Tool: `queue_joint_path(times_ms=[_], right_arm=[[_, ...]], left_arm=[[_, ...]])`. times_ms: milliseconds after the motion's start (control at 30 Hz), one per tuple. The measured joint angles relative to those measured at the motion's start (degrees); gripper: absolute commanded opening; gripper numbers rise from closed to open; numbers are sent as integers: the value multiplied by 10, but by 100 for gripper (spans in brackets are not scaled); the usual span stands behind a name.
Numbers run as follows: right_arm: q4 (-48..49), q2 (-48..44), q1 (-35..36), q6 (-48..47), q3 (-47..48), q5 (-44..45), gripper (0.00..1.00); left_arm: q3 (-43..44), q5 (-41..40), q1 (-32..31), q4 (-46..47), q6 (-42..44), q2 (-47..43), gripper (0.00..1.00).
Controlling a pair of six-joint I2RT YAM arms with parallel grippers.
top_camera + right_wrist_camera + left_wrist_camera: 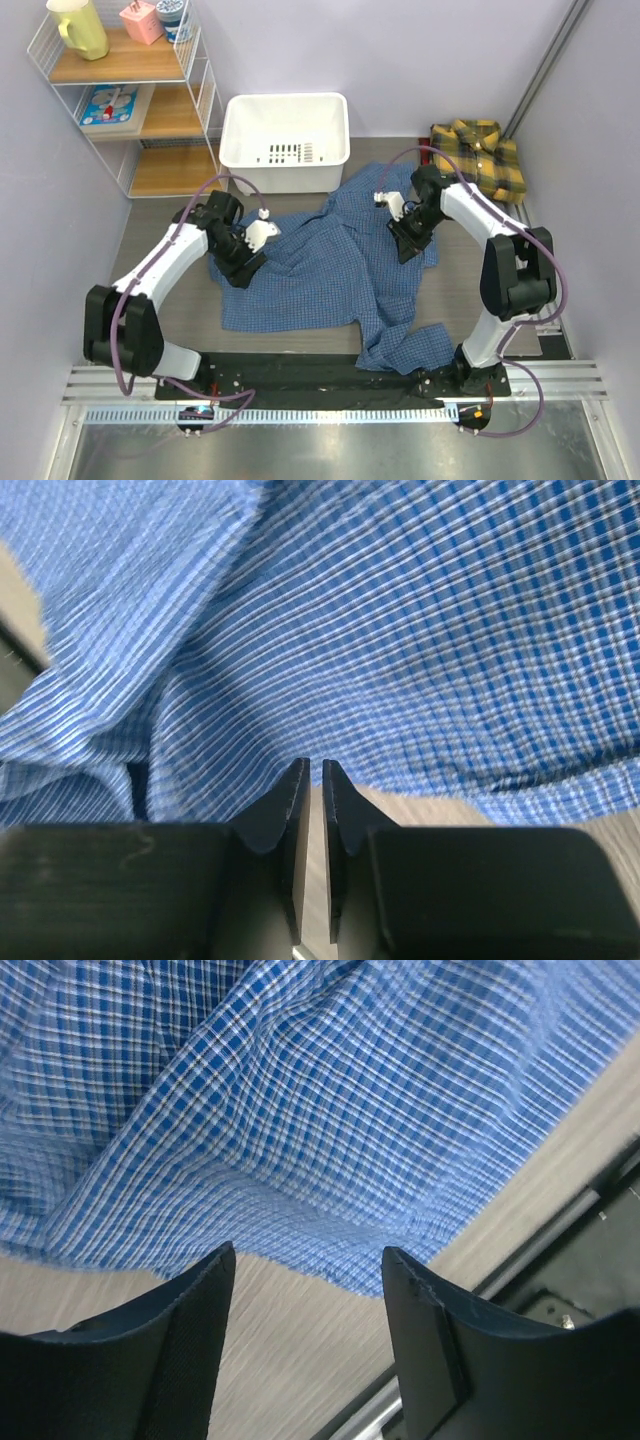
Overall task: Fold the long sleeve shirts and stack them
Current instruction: Flatten the shirt out
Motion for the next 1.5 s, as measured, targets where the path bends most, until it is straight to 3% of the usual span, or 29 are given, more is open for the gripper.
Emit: queue_joint_path(times_ms=[367,533,700,867,967,1067,1300,1500], right_arm=[[90,47,14,13,-115,124,15],[93,5,16,-17,-163,184,15],[32,-30,15,-65,-202,208,15],[-53,-52,15,-82,-133,175,20],[-48,-30,15,-65,-40,142,21],[-11,23,15,-41,33,119,20],[47,138,16,-13,50,117,21],[59,94,35,-20,-47,133,21]], left_arm=[[-80,-76,-7,114,-51,120,55],[-143,-133,2,125,-21,63,53],[-210,-160,32,39,50,-37,55],[-116,-119,39,-46,83,-81,64],[-5,-82,41,-29,41,-22,65],[52,-64,42,19,-6,61,65],[54,-85,42,82,-59,194,65],[-29,-125,43,108,-36,167,65]])
